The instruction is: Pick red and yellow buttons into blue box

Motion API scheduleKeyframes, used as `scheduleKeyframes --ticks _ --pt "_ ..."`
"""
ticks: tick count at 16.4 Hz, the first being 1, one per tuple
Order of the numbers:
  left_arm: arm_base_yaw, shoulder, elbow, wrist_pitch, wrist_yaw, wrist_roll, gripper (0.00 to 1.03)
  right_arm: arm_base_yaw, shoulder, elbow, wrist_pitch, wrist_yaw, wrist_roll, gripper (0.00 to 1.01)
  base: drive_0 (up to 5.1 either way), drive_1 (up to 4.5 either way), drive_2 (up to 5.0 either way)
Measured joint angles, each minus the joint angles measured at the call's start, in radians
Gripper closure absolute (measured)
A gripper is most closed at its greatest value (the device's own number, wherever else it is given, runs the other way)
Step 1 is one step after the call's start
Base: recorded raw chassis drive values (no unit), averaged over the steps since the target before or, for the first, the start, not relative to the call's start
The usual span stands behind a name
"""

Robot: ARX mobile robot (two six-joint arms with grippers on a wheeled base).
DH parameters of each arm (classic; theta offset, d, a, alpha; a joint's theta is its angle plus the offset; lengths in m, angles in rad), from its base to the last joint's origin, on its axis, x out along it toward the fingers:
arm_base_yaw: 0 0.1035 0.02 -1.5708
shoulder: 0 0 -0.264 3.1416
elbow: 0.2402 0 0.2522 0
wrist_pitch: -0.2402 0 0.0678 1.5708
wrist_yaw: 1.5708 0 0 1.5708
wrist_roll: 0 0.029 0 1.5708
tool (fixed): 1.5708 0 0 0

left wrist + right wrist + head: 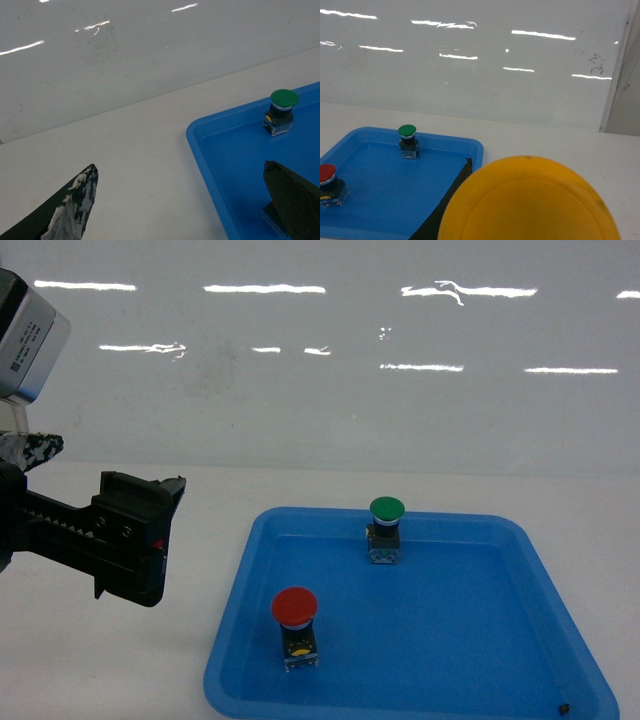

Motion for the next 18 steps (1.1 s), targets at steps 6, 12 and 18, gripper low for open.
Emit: scheduleKeyframes --ticks 6,12,18 --pt "-0.042 0.156 0.193 -0.211 0.079 -0.126 0.05 0.0 0.0 0.0 -0.001 0.0 -0.003 0.74 0.0 0.0 0.0" --pt "-0.086 0.359 0.464 -0.484 0.18 -0.297 0.05 0.0 0.0 0.0 -0.001 0.0 -0.003 0.74 0.0 0.0 0.0" --pt "-0.153 0.502 0.639 -0.575 0.157 -0.334 0.05 0.0 0.0 0.0 -0.001 0.0 -0.003 0.74 0.0 0.0 0.0"
